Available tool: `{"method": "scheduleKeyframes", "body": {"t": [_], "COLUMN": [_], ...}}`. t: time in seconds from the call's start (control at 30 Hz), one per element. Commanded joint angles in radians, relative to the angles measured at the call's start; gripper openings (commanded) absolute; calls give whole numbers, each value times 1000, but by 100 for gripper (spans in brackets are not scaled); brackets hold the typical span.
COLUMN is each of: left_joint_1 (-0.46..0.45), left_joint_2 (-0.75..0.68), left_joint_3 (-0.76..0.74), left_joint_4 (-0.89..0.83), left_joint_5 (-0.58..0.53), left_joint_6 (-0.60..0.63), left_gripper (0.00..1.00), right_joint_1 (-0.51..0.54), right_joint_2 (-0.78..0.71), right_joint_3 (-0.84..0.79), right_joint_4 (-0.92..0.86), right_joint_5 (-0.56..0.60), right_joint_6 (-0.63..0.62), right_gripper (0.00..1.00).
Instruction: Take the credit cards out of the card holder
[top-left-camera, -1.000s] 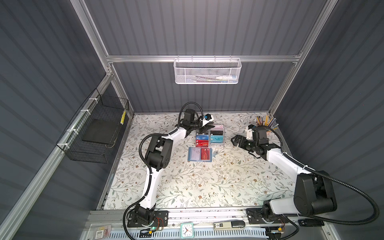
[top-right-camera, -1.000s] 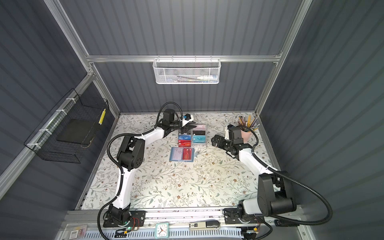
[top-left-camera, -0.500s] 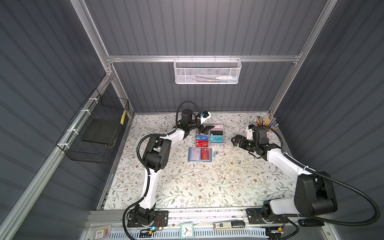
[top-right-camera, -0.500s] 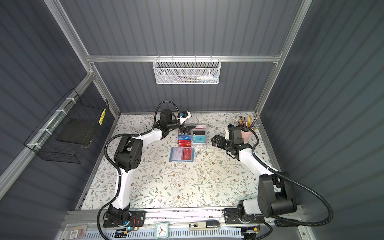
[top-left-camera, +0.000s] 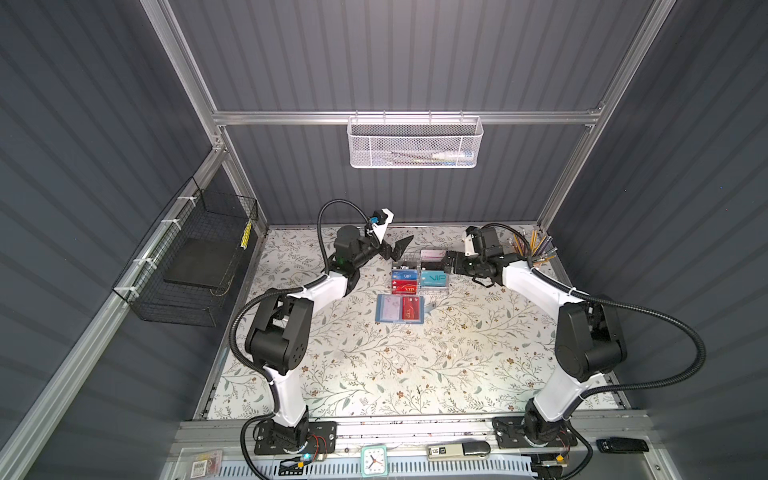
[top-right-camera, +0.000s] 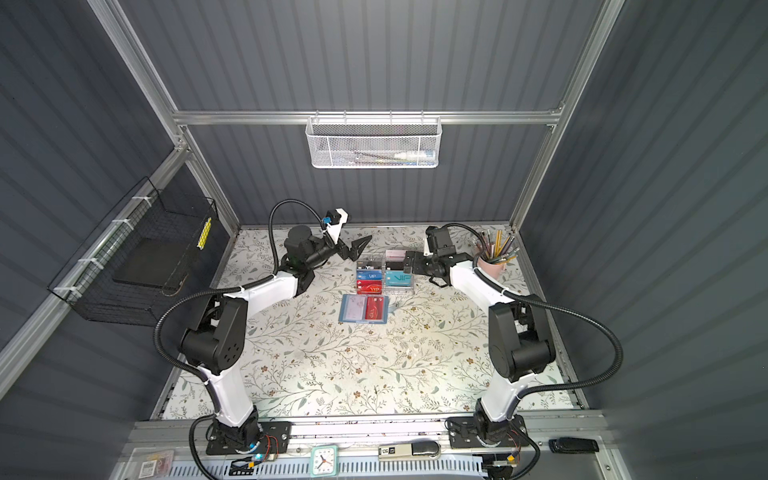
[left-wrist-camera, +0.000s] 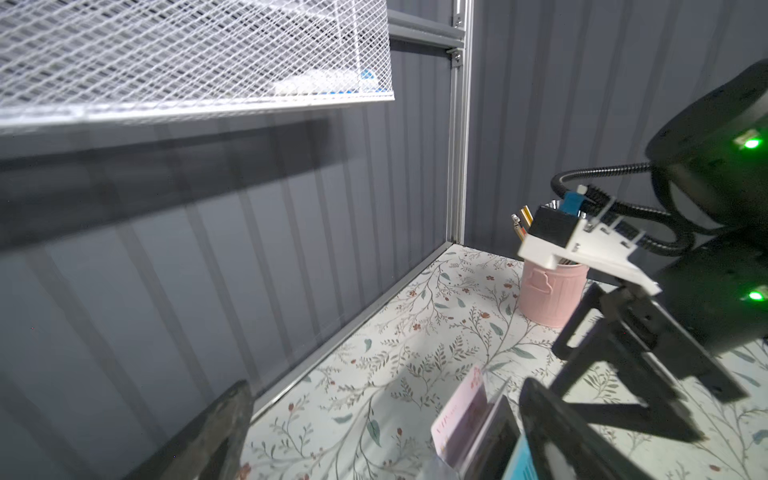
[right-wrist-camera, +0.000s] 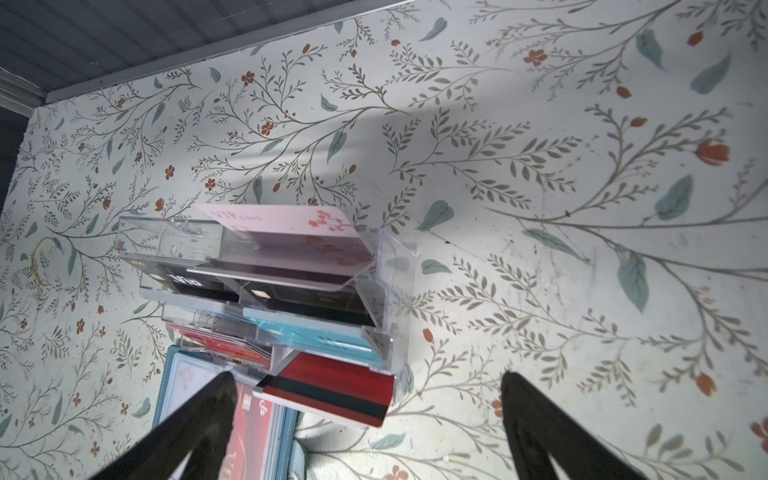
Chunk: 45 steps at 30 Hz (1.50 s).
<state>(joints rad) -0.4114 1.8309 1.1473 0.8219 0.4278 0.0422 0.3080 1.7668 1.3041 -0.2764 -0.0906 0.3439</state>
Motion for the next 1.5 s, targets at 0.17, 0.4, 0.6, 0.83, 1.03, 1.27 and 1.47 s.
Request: {"method": "scheduleKeyframes", "body": {"t": [0.17,0.4,0.6,0.83,1.03,1.27,1.47], "left_joint_1": [-10,-55,-90,-139,-168,-176,-188], "left_joint_2": [-142,-158,-143,-83,-46,-43,-84], "left_joint_3": [-295,-356,-357,-300,-300,-281,-299], "left_joint_4": [236,188,117,20,32,-5,-39], "left_joint_5": [-134,-106,-106,-109,-113,-106,-119], "left_joint_6": [-291,-297,-239,-183,-188,-187,-171], "left_gripper": [100,100,100,100,100,100,100], "right_joint_1": [28,31,31,32,33,32,43], "right_joint_2": [70,120,185,234,262,255,121], "right_joint_3": [90,133,217,281,319,321,212], "right_joint_4": [-95,-99,-132,-139,-142,-142,-118], "right_joint_5": [95,106,115,108,126,118,98], "right_joint_6": [-59,-56,-53,-43,-42,-48,-49], "right_gripper": [99,99,99,99,99,99,99]}}
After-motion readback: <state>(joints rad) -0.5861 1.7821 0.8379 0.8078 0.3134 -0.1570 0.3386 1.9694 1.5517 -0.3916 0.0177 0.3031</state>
